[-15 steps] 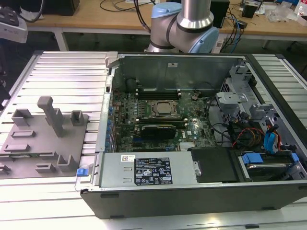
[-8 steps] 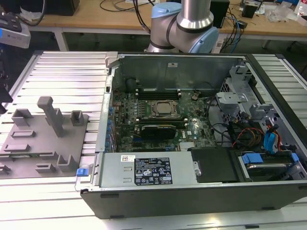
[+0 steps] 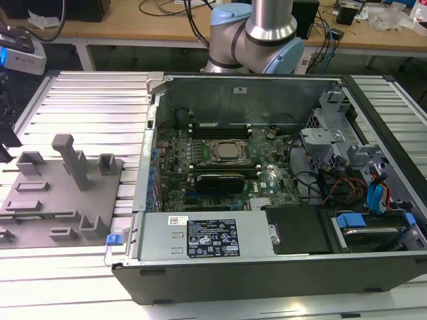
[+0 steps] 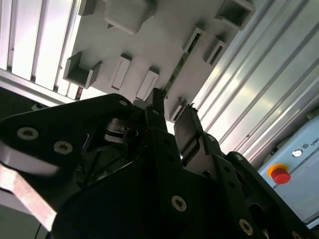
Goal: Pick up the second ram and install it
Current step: 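Pick up the second ram and move it above second insertion slot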
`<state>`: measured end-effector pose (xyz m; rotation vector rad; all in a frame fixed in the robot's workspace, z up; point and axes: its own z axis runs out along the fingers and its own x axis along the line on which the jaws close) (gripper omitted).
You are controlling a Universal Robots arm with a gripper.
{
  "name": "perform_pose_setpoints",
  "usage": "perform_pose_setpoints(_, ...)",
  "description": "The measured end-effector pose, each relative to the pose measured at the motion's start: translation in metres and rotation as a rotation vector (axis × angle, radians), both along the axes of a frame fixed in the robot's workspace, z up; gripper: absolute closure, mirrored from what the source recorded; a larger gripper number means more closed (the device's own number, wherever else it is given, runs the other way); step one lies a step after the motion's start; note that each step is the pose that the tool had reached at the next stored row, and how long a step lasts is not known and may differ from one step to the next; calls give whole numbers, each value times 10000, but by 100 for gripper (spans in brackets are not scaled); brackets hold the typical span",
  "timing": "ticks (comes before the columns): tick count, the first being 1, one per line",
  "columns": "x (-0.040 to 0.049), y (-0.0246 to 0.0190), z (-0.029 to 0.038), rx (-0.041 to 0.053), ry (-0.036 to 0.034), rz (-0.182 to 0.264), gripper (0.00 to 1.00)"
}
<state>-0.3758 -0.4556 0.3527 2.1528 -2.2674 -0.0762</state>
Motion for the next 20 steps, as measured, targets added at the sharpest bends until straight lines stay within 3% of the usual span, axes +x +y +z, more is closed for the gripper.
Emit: perform_pose_setpoints(20, 0, 0, -210, -1, 1, 1, 64)
